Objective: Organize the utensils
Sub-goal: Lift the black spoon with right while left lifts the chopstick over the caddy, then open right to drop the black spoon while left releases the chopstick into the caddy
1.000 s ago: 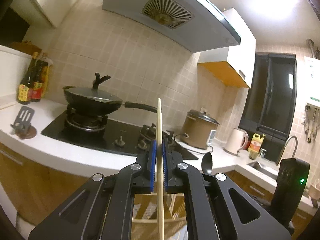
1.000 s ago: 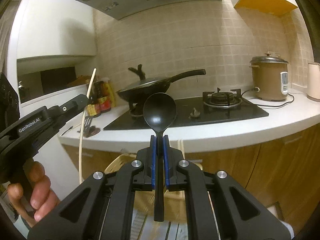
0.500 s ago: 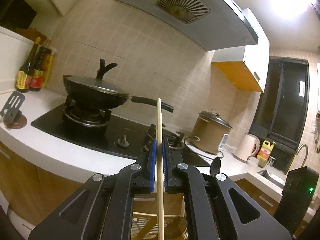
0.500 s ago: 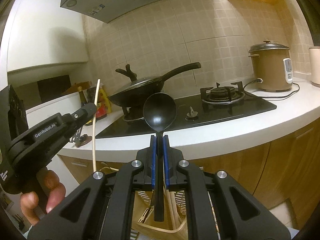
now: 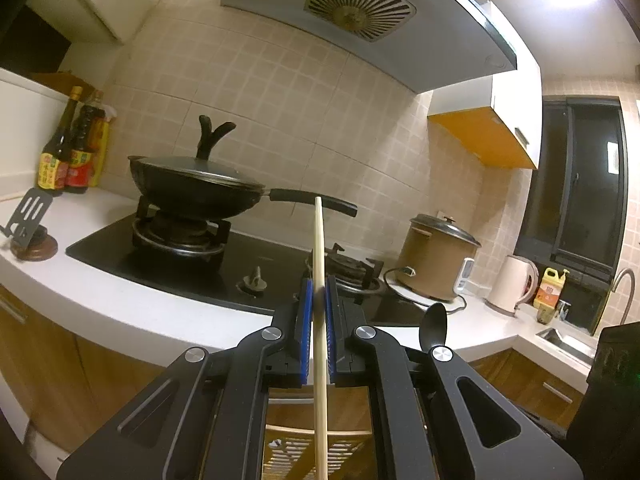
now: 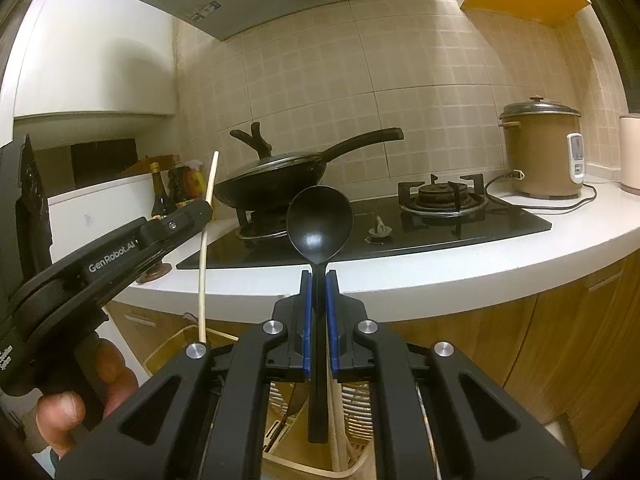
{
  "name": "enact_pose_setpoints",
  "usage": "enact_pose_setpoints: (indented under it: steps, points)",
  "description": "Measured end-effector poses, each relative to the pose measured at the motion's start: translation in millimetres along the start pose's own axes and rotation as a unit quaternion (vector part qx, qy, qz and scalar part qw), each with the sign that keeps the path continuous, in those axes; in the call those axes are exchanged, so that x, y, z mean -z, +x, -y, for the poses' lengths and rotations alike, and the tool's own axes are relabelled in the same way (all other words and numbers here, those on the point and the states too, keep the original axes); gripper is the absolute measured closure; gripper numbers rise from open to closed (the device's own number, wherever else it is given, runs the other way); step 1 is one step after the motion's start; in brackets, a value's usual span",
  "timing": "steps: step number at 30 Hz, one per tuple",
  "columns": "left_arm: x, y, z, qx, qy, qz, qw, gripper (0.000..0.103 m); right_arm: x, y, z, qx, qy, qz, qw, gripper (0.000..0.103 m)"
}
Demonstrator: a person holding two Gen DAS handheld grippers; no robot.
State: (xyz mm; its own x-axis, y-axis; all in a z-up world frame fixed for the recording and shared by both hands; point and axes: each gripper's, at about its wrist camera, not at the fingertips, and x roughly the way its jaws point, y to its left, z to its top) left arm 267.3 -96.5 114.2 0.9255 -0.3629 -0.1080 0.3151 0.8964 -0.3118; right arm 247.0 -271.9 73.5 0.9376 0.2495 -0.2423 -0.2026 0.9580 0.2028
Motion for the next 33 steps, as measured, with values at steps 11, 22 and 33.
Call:
enact_pose_setpoints:
  steps: [11,22,33]
  points:
    - [9,7,3,0.002,0.012,-0.005,0.9999,0.099,9,1,3,0.003,0.000,0.005,1.000,0.098]
    - [18,-2,-2,0.006,0.027,-0.028,0.9992,0.098,15,-12,-2,0.006,-0.017,-0.013,1.000,0.097]
    - [3,-48,-1,0.022,0.035,-0.053,0.9977,0.071,11,-55,-10,0.005,-0.021,-0.037,0.999,0.078]
